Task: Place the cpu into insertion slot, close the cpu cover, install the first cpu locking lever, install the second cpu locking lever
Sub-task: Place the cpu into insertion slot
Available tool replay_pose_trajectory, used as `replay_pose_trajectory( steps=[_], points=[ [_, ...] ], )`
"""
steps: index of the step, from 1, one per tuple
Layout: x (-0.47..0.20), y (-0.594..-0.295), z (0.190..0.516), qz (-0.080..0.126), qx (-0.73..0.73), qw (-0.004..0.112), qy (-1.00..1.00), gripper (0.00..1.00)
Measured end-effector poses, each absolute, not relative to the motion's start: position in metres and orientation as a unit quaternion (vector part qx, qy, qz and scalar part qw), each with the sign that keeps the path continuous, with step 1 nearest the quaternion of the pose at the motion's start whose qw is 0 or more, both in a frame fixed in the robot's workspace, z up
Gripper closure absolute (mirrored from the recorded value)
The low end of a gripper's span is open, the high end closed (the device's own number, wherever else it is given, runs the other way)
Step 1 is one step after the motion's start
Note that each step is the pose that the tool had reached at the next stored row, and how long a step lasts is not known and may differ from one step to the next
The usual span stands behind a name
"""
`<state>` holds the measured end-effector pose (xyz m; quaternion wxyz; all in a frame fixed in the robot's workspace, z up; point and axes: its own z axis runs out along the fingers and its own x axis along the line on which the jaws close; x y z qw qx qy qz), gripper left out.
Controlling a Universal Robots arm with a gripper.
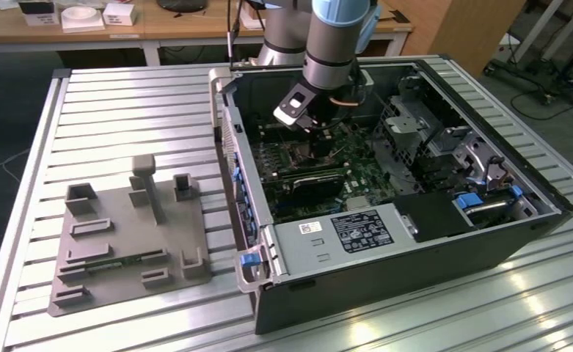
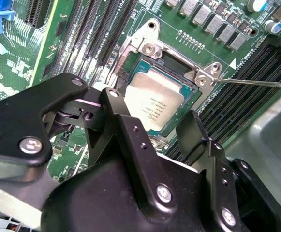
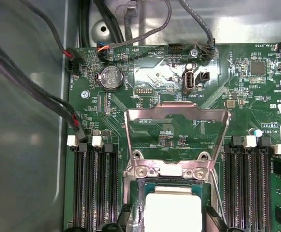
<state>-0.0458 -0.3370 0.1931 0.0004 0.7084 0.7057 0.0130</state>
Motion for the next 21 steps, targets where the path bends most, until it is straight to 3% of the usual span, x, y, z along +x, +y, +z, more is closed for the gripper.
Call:
replay_pose_trajectory(
  steps=[21],
  points=[
    [-0.0458, -0.3341, 0.2005, 0.009, 0.708, 0.004, 0.706, 0.33]
  ],
)
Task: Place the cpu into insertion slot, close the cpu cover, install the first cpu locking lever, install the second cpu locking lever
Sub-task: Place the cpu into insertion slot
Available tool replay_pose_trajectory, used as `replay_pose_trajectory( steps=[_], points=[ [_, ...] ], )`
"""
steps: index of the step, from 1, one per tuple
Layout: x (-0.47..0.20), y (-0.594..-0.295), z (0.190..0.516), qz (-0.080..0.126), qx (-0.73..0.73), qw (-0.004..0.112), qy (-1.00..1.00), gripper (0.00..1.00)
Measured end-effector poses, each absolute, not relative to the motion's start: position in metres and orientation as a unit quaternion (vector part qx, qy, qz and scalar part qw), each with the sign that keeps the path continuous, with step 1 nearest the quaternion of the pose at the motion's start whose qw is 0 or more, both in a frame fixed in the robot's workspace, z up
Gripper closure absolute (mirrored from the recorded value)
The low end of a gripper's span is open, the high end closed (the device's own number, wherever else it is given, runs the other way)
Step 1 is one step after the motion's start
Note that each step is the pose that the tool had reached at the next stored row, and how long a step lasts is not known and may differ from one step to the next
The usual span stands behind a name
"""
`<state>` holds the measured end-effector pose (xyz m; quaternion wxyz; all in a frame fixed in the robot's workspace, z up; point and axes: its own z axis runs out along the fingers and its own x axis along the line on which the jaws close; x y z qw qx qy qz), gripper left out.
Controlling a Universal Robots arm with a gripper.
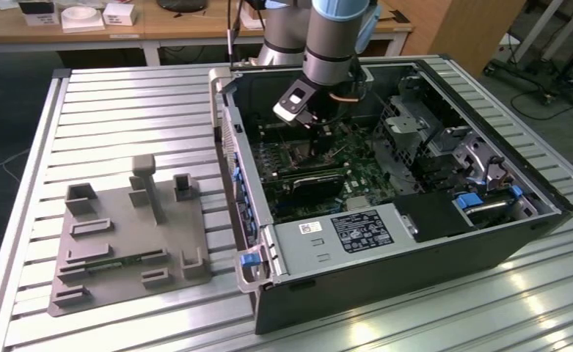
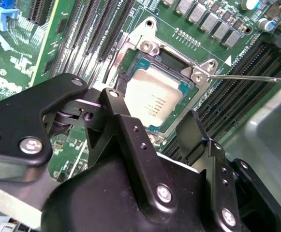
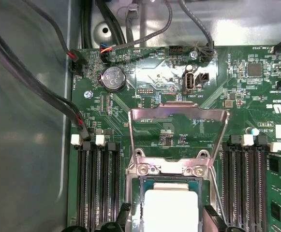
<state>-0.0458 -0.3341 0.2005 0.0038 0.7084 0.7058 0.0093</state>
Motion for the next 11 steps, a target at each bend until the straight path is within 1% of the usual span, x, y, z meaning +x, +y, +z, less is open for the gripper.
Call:
replay_pose_trajectory(
  steps=[5, 7, 9, 10, 11],
  points=[
    [-0.046, -0.334, 0.211, 0.009, 0.708, 0.004, 0.706, 0.33],
    [-0.046, -0.334, 0.216, 0.008, 0.708, 0.004, 0.706, 0.34],
    [-0.046, -0.334, 0.219, 0.008, 0.708, 0.004, 0.706, 0.47],
    [-0.046, -0.334, 0.220, 0.008, 0.708, 0.004, 0.706, 0.47],
    [-0.046, -0.334, 0.221, 0.008, 0.708, 0.004, 0.706, 0.53]
  ],
)
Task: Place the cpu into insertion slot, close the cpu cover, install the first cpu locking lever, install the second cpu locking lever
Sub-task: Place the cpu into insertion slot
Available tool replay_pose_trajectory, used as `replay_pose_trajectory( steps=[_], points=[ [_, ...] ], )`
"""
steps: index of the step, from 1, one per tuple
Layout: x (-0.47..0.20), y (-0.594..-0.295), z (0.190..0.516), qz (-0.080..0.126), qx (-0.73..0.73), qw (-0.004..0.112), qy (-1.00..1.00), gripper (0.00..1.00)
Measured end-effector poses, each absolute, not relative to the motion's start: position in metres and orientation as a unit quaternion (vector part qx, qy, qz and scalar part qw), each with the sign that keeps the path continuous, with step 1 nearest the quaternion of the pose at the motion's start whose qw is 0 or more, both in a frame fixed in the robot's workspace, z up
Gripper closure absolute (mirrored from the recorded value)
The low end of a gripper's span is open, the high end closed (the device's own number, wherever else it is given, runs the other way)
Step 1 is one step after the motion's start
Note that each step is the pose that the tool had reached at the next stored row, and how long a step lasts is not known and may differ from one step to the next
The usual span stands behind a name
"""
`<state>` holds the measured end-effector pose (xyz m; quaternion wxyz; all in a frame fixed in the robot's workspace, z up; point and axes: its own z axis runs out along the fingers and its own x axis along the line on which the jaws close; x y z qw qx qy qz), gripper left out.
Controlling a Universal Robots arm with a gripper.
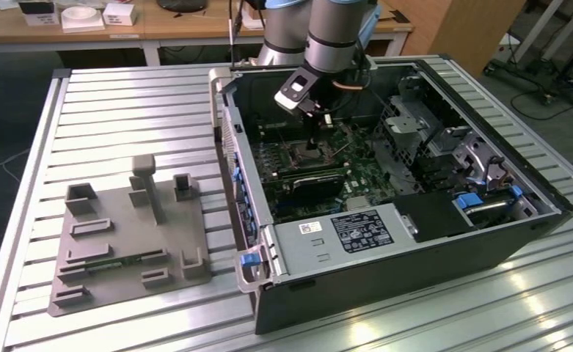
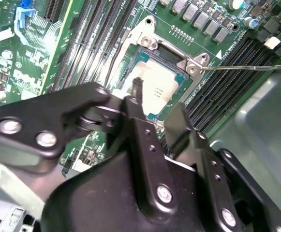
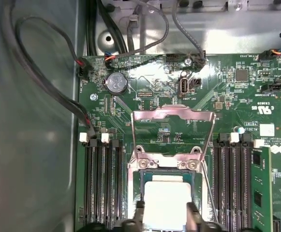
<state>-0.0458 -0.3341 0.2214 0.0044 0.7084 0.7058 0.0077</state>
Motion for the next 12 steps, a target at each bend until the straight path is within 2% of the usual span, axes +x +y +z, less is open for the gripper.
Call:
replay_pose_trajectory(
  steps=[1, 2, 4, 5, 8, 12],
  points=[
    [-0.0458, -0.3341, 0.2216, 0.008, 0.708, 0.004, 0.706, 0.58],
    [-0.0458, -0.3341, 0.2216, 0.008, 0.708, 0.004, 0.706, 0.58],
    [-0.0458, -0.3341, 0.2216, 0.008, 0.708, 0.004, 0.706, 0.70],
    [-0.0458, -0.3341, 0.2217, 0.008, 0.708, 0.004, 0.706, 0.70],
    [-0.0458, -0.3341, 0.2218, 0.008, 0.708, 0.004, 0.706, 0.87],
    [-0.0458, -0.3341, 0.2218, 0.008, 0.708, 0.004, 0.706, 0.90]
  ],
)
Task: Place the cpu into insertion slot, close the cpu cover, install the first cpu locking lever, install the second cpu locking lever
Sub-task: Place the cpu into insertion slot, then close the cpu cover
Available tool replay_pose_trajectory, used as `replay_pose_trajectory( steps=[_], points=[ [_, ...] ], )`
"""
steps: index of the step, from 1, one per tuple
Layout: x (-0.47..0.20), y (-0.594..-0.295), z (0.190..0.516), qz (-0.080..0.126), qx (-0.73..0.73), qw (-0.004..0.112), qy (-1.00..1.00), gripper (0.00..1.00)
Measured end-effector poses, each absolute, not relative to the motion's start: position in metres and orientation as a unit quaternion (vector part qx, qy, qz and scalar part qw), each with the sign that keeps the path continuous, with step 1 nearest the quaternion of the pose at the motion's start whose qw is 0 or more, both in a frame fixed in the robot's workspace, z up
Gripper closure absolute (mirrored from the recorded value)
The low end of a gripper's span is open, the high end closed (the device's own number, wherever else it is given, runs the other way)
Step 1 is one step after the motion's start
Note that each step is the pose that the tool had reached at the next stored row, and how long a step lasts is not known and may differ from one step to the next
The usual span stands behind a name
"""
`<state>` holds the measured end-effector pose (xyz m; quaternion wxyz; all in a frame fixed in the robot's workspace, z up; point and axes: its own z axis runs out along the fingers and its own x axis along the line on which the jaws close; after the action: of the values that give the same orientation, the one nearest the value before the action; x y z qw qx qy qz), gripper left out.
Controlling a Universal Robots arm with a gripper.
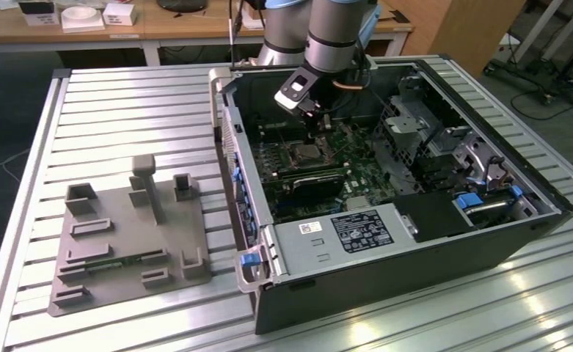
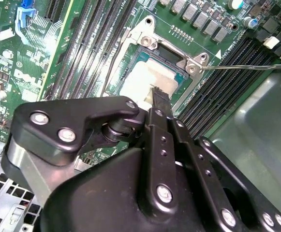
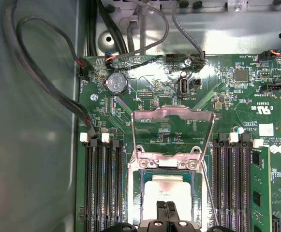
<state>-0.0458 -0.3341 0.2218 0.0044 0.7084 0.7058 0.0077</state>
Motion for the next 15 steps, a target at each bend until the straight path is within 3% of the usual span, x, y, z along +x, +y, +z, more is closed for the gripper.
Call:
replay_pose_trajectory(
  steps=[15],
  points=[
    [-0.0460, -0.3342, 0.2237, 0.007, 0.708, 0.004, 0.706, 0.90]
  ],
)
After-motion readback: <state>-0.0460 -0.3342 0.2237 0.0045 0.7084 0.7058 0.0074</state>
